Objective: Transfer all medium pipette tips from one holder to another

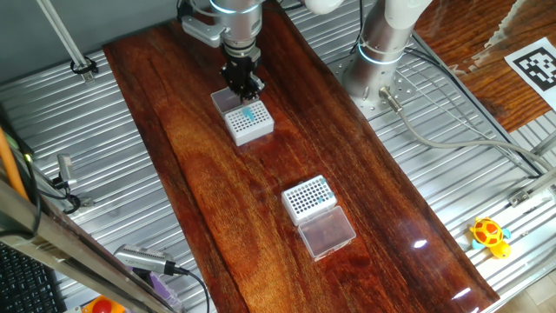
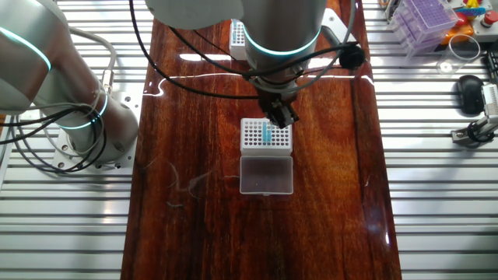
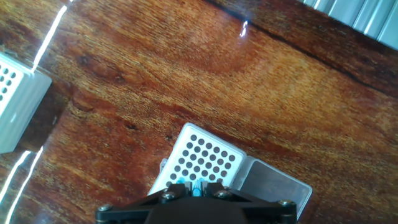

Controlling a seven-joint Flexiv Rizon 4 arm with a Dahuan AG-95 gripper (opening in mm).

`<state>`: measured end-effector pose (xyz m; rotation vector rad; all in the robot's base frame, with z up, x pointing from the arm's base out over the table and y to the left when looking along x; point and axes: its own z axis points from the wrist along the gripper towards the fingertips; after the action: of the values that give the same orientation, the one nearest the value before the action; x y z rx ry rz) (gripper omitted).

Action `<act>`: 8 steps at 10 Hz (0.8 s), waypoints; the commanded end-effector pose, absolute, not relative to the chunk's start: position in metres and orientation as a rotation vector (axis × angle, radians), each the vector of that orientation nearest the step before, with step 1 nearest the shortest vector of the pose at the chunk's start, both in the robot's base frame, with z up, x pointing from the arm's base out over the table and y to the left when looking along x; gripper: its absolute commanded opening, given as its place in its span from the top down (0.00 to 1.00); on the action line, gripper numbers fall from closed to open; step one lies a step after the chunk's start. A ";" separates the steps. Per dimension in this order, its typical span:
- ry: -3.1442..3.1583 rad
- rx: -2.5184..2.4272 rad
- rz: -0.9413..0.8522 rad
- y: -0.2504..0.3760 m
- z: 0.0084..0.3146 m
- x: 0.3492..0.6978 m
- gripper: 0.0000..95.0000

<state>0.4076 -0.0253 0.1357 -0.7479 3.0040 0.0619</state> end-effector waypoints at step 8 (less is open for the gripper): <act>2.995 -0.764 0.068 -0.022 0.133 0.409 1.00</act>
<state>0.4105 -0.0221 0.1323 -0.7621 2.9948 0.0681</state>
